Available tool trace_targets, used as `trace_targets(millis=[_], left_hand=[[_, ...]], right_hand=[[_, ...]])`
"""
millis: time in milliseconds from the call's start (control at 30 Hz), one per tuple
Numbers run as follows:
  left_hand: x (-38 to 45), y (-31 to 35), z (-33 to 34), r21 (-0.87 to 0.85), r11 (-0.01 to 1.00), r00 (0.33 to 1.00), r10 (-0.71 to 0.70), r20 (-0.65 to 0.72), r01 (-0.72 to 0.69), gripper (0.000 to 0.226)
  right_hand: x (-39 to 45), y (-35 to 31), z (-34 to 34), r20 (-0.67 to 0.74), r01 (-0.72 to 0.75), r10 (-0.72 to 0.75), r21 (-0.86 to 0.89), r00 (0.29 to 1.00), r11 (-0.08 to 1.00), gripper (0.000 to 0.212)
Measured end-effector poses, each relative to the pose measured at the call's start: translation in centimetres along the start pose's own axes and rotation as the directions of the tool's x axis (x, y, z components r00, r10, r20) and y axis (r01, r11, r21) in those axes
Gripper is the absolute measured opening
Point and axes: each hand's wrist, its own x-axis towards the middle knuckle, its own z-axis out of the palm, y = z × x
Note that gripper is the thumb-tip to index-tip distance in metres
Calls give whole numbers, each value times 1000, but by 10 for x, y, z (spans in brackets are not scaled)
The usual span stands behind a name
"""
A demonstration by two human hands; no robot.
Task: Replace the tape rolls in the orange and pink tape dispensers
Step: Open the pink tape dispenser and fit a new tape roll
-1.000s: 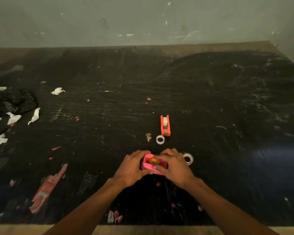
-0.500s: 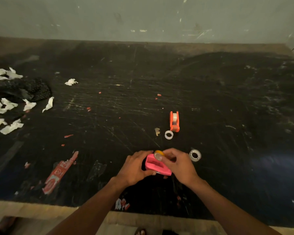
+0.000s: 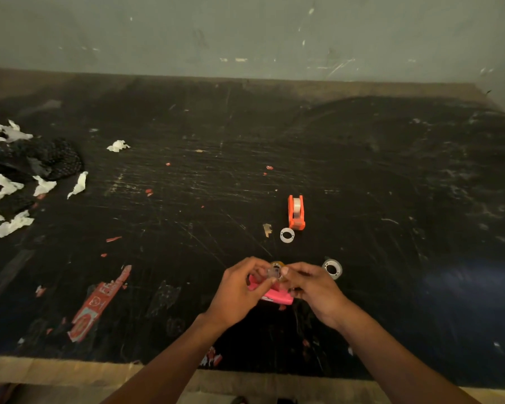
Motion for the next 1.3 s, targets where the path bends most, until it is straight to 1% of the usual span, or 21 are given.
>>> trace_targets(millis=[67, 100, 167, 200, 267, 333, 400, 500, 600, 667, 767, 833, 867, 933, 967, 1033, 1100, 1133, 1200, 1267, 1300], left_hand=[[2, 3, 1, -48, 998, 999, -34, -32, 32, 26], [3, 4, 2, -73, 996, 998, -52, -48, 48, 28], [5, 5, 2, -103, 992, 995, -84, -61, 77, 30], [7, 5, 3, -113, 990, 993, -96, -62, 89, 30], [9, 7, 4, -135, 984, 991, -124, -56, 116, 31], [12, 10, 5, -159, 976, 987, -157, -38, 149, 31], [14, 11, 7, -172, 969, 983, -184, -19, 178, 32], [16, 13, 8, -175, 964, 979, -205, -7, 201, 33], [18, 14, 8, -187, 961, 978, -208, -15, 201, 32], [18, 15, 7, -192, 960, 978, -209, -8, 204, 32], [18, 16, 5, -201, 957, 977, -214, 5, 211, 32], [18, 17, 5, -197, 958, 978, -210, 11, 208, 31], [18, 18, 5, -195, 959, 978, -209, 12, 207, 31], [17, 18, 6, -193, 959, 978, -210, 11, 208, 31], [17, 19, 6, -193, 959, 978, -211, 11, 209, 31], [16, 19, 4, -186, 959, 976, -216, 14, 215, 31], [15, 18, 2, -181, 957, 974, -227, 18, 226, 31], [15, 18, 1, -183, 955, 972, -235, 17, 234, 31], [16, 19, 0, -205, 948, 968, -250, 4, 245, 30], [19, 21, -1, -231, 939, 963, -267, -20, 256, 31], [20, 23, -1, -238, 935, 961, -276, -29, 262, 32]], right_hand=[[0, -1, -4, -116, 32, -25, 57, 993, 998, 10], [1, -1, -8, -208, 67, -64, 10, 976, 998, 7], [1, 2, -20, -362, 99, -192, -260, 912, 961, 4], [0, 5, -28, -388, 86, -253, -398, 886, 913, 3], [-3, 13, -42, -354, 68, -326, -580, 877, 812, 10], [-6, 27, -54, -270, 51, -341, -712, 900, 700, 18], [-8, 40, -61, -152, 59, -332, -835, 931, 547, 16], [-8, 50, -65, -35, 117, -361, -913, 932, 391, 10], [-9, 48, -64, -3, 126, -371, -938, 929, 322, 25], [-8, 41, -64, -72, 122, -434, -907, 898, 402, 25], [2, 22, -65, -281, 71, -471, -797, 836, 600, 25], [14, 9, -66, -378, -43, -367, -744, 850, 666, 48], [19, 4, -65, -393, -99, -303, -736, 868, 670, 61], [26, -3, -63, -384, -187, -191, -754, 903, 630, 80], [29, -5, -63, -376, -219, -151, -772, 914, 597, 82], [32, -8, -65, -365, -260, -101, -806, 926, 532, 72], [34, -12, -69, -334, -228, -117, -820, 935, 525, 55], [35, -14, -70, -307, -182, -138, -811, 942, 556, 48], [32, -18, -69, -225, -42, -170, -711, 960, 702, 38], [23, -26, -61, -114, 83, -152, -464, 982, 882, 36], [17, -29, -56, -60, 112, -140, -337, 988, 935, 37]])
